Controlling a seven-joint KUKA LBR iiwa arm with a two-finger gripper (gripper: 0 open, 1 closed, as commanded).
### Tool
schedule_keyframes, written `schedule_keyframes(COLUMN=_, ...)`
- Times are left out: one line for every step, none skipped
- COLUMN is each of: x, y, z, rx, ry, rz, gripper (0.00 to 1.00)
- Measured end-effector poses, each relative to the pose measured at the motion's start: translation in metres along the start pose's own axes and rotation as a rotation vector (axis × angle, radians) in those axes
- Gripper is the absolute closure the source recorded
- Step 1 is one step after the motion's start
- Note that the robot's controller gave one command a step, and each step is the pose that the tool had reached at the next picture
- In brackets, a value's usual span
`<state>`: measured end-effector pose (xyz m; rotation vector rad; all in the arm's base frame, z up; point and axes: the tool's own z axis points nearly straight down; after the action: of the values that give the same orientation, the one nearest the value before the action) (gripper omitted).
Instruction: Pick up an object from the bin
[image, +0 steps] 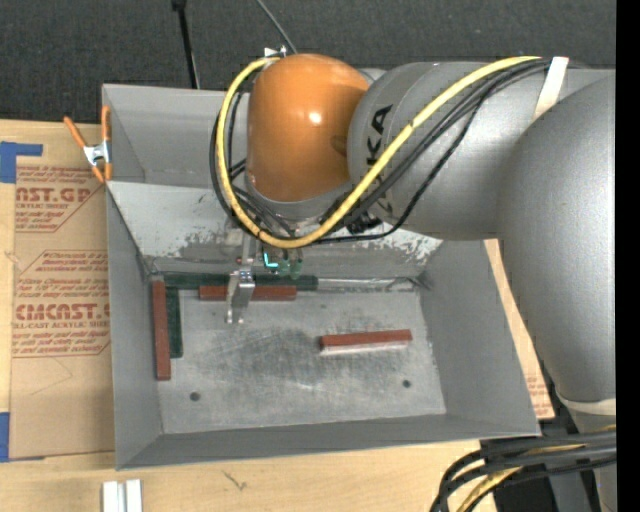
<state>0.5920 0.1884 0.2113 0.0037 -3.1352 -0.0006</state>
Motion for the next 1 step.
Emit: schedule_keyframes(x=-0.0019, y=-0.0015, z=-0.0053, rx=-0.001, ry=-0.008, rz=0.002, gripper=1.0)
